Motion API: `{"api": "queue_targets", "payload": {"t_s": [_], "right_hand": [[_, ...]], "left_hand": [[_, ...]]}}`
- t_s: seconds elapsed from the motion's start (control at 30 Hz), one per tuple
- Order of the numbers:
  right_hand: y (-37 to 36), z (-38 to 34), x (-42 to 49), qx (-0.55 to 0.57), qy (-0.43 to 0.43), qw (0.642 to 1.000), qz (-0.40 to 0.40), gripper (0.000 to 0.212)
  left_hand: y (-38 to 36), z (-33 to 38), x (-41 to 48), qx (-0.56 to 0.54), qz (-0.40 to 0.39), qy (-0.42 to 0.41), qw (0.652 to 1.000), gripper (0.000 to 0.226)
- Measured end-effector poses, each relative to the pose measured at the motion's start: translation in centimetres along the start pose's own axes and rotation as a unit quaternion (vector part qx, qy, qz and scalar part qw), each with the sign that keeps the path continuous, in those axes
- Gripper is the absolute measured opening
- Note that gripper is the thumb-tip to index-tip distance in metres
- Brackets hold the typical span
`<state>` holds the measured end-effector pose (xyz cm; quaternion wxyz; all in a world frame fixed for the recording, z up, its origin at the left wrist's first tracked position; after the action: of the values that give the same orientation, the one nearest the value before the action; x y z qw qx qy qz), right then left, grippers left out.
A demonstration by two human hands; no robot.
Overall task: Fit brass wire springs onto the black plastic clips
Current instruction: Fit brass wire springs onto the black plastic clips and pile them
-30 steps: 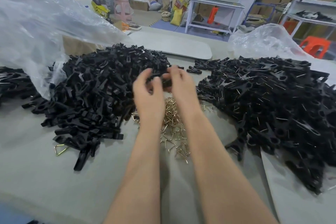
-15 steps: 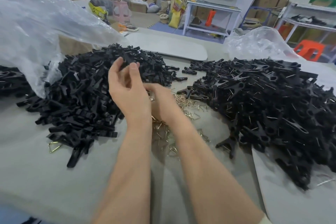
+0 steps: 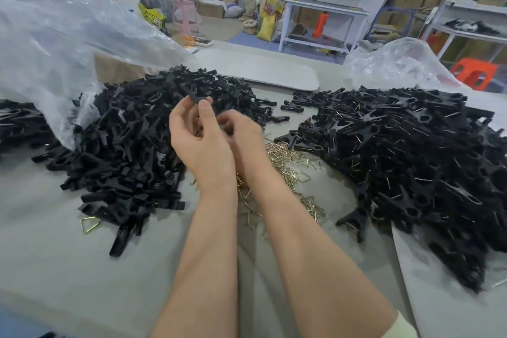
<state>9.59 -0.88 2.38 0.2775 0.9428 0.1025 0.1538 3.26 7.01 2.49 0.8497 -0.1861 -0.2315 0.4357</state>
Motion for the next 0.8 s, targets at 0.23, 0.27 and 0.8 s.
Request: {"api": "queue_targets", "payload": {"t_s": [0.23,0.27,0.8], "right_hand": [[8.5,6.2,-4.3,0.333,-0.149,0.922,0.129,0.016],[9.4,7.2,-5.0,0.345,-0.157,0.912,0.156,0.014],[8.8,9.4,-5.4,0.288,-0.155,0.939,0.108,0.017]], "left_hand": [[-3.1,-6.0,-2.6,0.107,-0.239,0.239,0.935,0.022],[-3.5,-6.3,-3.3,0.140,-0.280,0.241,0.919,0.025],[-5.0,-6.1,-5.2,0.217,-0.354,0.172,0.893,0.022]]}}
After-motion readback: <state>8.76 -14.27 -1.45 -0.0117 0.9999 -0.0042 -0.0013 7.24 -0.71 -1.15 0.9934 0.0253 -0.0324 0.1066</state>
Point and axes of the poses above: each hand's wrist, its own x-axis towards the middle knuckle, its own y-axis out of the back of the hand, z = x × y, the point moved 7 cm from there along x, towards the middle knuckle, and after that the axes turned 1 degree about -z, right-handed, at the moved point
